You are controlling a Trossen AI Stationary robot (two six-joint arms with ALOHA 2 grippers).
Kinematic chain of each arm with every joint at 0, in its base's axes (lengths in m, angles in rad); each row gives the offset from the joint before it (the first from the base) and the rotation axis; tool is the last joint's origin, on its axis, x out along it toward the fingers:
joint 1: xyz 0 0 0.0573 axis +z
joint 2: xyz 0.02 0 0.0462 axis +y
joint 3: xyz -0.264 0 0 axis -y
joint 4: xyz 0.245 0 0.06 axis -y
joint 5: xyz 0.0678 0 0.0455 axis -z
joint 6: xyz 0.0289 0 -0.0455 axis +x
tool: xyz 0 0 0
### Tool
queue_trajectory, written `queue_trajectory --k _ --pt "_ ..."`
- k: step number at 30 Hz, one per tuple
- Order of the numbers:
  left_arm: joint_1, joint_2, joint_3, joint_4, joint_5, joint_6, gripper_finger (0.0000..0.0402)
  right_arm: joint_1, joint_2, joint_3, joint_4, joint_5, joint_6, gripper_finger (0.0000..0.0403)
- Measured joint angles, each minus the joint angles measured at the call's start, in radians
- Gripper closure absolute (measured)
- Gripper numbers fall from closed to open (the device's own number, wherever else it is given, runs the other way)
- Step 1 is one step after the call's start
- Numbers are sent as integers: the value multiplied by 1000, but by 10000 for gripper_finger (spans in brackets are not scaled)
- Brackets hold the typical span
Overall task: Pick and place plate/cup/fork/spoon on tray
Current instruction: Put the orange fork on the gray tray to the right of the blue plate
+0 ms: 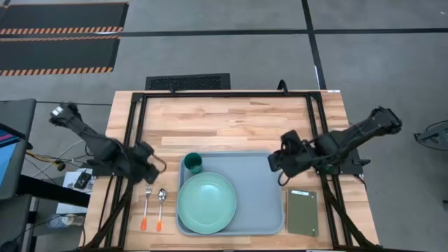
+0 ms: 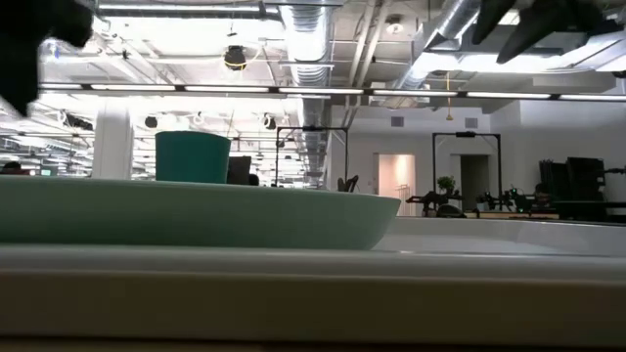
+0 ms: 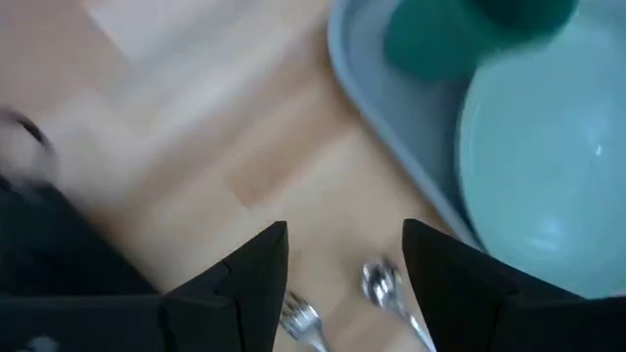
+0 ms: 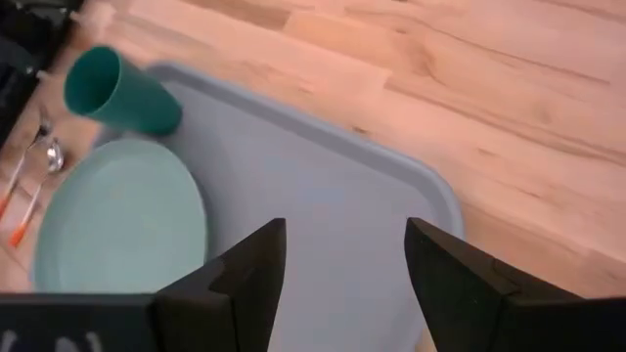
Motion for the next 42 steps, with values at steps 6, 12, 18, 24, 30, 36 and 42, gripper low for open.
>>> queue_trajectory --k 6,12,18,24,30,36,42 --pt "-224 124 -112 256 18 -314 214 66 41 3 -1 23 13 168" --pt "-334 342 -74 284 80 -506 214 81 66 1 -12 47 6 168" --pt "-361 529 34 268 173 -577 214 89 77 0 -41 50 5 168" --pt "-370 701 101 278 259 -656 214 109 84 0 -40 54 5 168" --pt "-369 833 108 258 355 -668 214 111 83 0 -40 56 -3 168" --pt "-361 849 108 263 348 -670 242 113 83 0 -40 56 -3 168" --pt "-360 847 105 286 326 -653 352 124 83 0 -38 56 -3 168"
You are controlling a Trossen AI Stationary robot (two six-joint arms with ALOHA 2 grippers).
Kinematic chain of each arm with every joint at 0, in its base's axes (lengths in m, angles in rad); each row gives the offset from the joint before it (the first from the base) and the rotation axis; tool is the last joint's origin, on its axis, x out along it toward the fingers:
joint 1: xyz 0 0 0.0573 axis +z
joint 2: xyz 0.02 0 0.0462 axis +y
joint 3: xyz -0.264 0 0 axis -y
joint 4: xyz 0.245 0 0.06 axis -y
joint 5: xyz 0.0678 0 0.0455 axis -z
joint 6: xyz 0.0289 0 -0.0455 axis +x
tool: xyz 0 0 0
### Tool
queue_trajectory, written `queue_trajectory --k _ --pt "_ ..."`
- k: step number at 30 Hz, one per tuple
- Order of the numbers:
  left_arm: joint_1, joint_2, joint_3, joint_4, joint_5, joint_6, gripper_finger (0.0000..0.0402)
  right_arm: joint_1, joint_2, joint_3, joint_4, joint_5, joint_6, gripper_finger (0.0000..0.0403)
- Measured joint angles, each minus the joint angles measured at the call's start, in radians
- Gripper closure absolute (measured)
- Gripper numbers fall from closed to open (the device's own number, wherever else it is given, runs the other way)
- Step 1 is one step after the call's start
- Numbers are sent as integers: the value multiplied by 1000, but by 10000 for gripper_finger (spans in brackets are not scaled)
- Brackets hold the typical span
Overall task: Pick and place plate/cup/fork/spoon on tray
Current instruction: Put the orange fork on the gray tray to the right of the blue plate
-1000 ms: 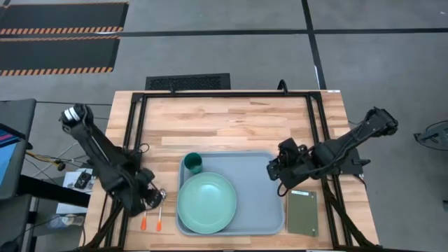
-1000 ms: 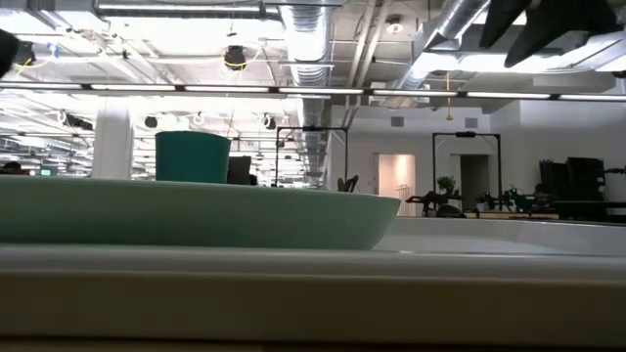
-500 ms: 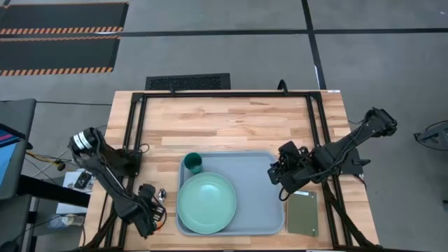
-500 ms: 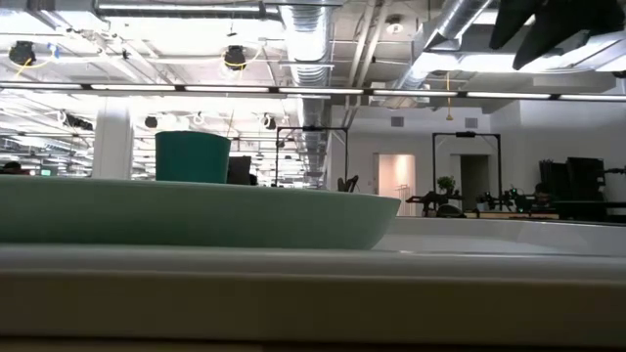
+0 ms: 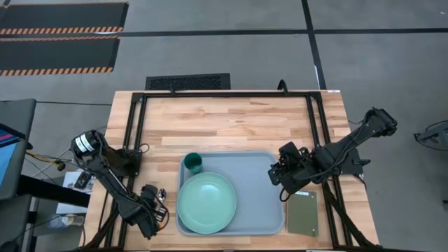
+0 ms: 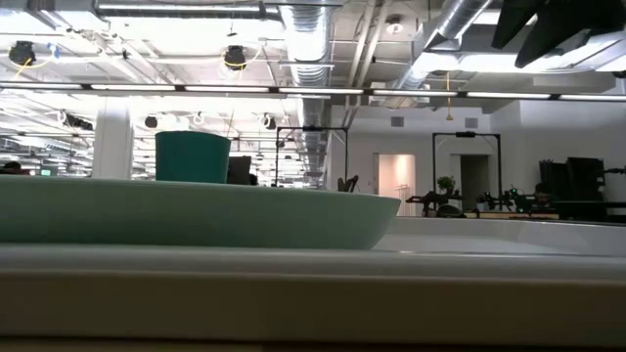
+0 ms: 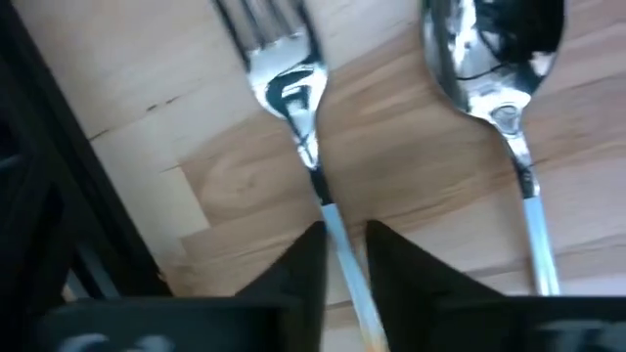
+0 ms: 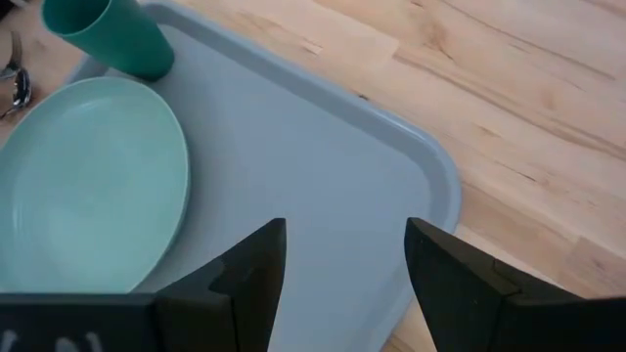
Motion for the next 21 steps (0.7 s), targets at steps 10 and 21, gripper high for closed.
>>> queue_trajectory --k 10,21 --pt "-1 1 2 1 -45 18 398 0 0 0 9 0 0 168" --pt "-2 -14 137 -228 -175 24 401 0 0 0 63 43 -21 168"
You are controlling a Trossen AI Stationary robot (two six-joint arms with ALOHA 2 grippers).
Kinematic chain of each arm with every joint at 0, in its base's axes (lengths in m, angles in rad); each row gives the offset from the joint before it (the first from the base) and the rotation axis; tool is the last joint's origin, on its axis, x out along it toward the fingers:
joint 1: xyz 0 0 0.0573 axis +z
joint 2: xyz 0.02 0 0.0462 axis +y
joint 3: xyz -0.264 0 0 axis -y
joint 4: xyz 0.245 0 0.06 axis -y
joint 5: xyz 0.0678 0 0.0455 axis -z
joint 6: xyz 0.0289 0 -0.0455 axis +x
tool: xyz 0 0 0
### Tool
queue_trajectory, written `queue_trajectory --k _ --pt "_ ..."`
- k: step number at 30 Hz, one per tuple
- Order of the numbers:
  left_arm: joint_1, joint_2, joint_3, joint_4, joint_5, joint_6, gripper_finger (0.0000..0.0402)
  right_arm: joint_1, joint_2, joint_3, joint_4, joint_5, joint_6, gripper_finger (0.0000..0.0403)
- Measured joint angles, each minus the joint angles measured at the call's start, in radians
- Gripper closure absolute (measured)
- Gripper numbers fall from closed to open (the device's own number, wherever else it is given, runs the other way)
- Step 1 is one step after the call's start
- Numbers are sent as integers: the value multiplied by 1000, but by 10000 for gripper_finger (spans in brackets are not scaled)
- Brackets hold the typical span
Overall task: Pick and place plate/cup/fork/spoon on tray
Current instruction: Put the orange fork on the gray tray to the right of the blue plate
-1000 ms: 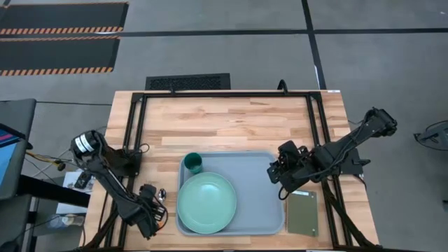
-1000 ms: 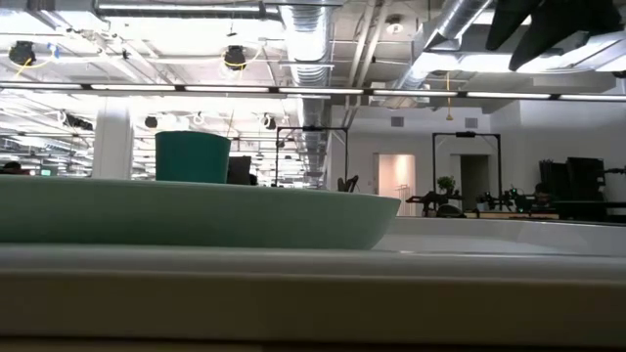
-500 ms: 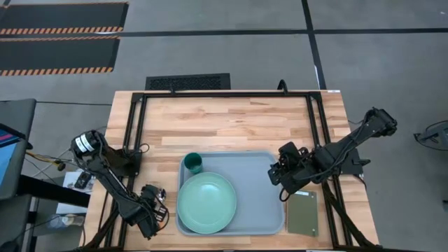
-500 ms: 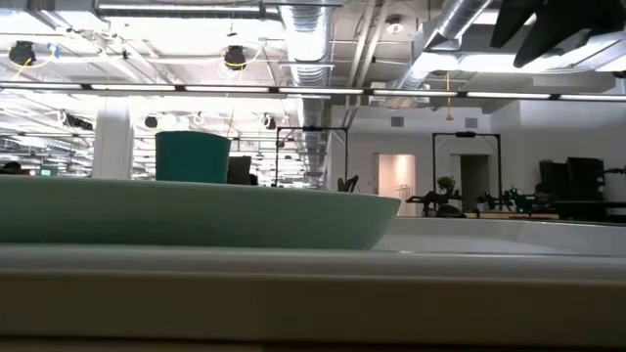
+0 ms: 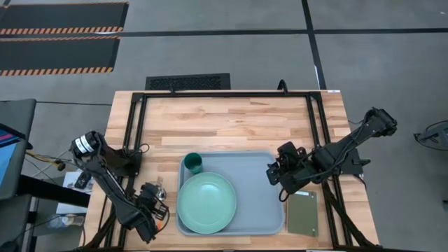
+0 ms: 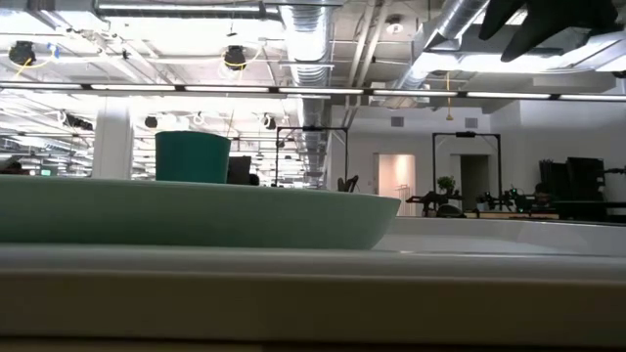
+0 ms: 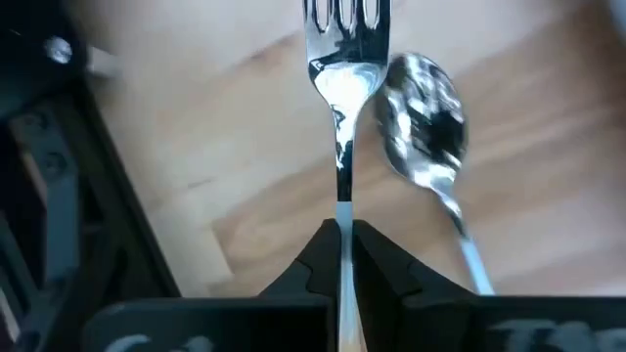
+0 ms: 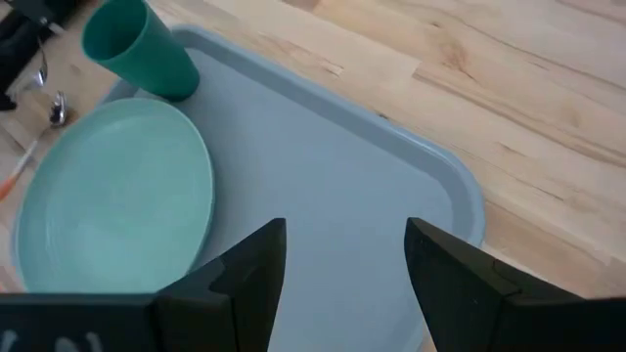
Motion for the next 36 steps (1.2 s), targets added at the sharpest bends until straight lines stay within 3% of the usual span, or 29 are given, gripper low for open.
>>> queue_trajectory --k 6,15,23,36 --pt "-10 -39 44 6 -84 6 401 0 0 0 42 17 -18 168" --pt "30 -95 100 -57 -511 90 401 -36 92 0 248 103 -123 168" --pt "119 -95 183 -9 -564 410 401 -118 200 0 618 94 -399 168" --pt "180 -96 280 0 -808 709 401 -137 221 0 1076 168 -700 168"
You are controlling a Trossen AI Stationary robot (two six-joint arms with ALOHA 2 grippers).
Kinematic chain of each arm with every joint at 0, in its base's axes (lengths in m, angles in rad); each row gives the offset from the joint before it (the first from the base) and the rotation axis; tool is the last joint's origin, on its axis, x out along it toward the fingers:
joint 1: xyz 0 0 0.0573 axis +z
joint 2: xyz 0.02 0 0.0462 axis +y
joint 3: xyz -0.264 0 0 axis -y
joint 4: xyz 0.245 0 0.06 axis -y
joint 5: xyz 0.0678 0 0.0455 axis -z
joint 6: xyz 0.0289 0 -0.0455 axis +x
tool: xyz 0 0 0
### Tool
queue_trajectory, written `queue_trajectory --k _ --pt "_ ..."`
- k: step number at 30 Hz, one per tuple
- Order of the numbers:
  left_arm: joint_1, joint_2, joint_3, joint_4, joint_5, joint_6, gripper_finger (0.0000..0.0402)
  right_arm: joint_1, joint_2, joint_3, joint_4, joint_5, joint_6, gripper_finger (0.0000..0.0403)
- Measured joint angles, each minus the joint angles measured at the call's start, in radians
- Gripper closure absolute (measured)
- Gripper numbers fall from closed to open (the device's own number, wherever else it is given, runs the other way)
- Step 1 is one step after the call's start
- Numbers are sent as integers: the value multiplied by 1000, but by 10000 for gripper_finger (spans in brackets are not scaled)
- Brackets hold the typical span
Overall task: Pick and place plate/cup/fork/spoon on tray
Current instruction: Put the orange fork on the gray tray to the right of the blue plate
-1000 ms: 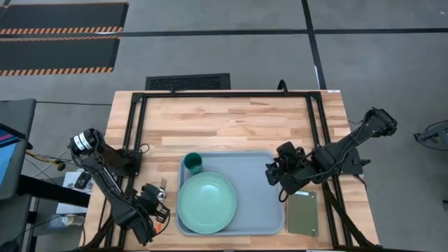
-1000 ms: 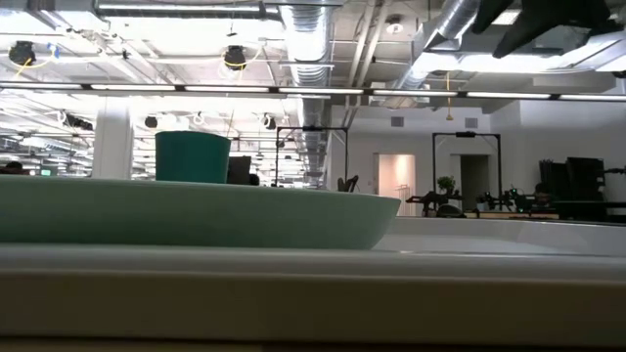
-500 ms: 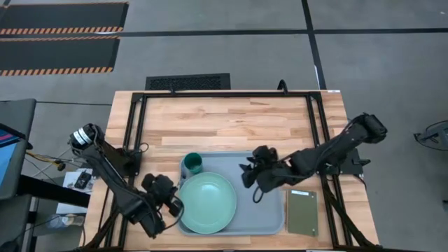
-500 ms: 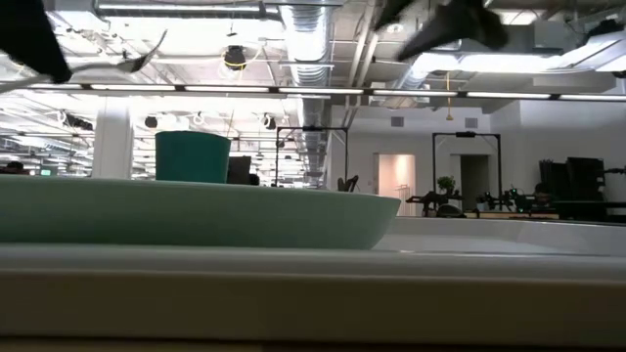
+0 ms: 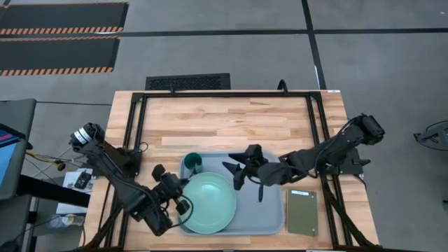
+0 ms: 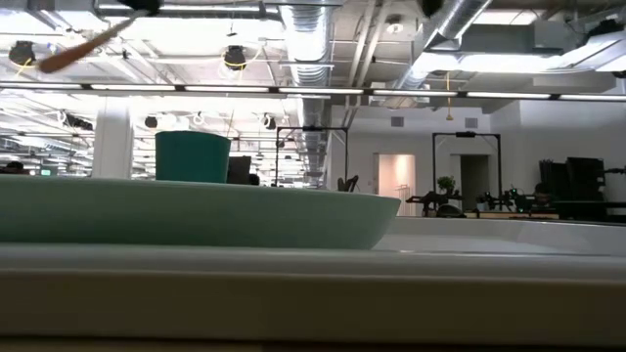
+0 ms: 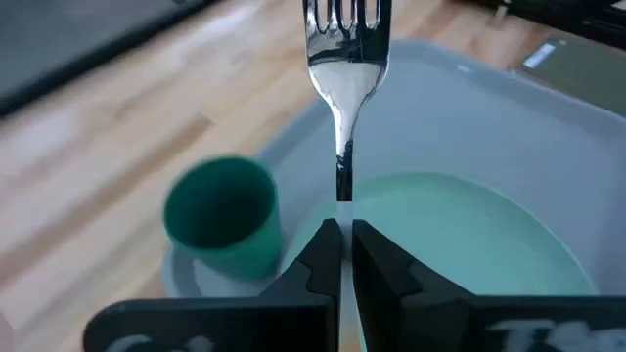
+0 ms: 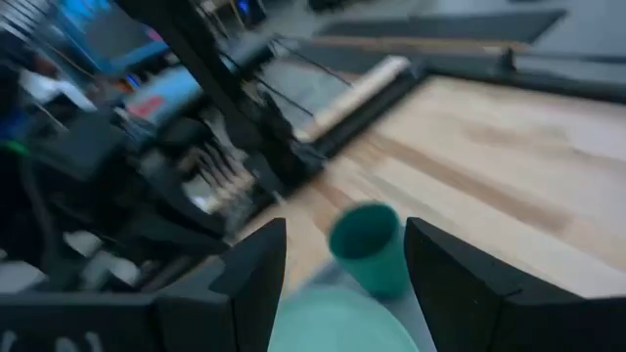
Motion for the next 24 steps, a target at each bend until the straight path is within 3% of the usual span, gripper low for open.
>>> queue_trajectory --k 6,10,15,24 --pt "91 0 0 110 -66 208 401 -14 90 0 308 13 -318 168" --pt "140 0 0 159 -100 319 401 -5 134 0 437 76 -468 168" --pt "171 0 0 166 -103 372 401 5 136 1 458 156 -512 168" --pt "182 0 0 175 -144 379 401 -6 137 0 443 157 -513 168"
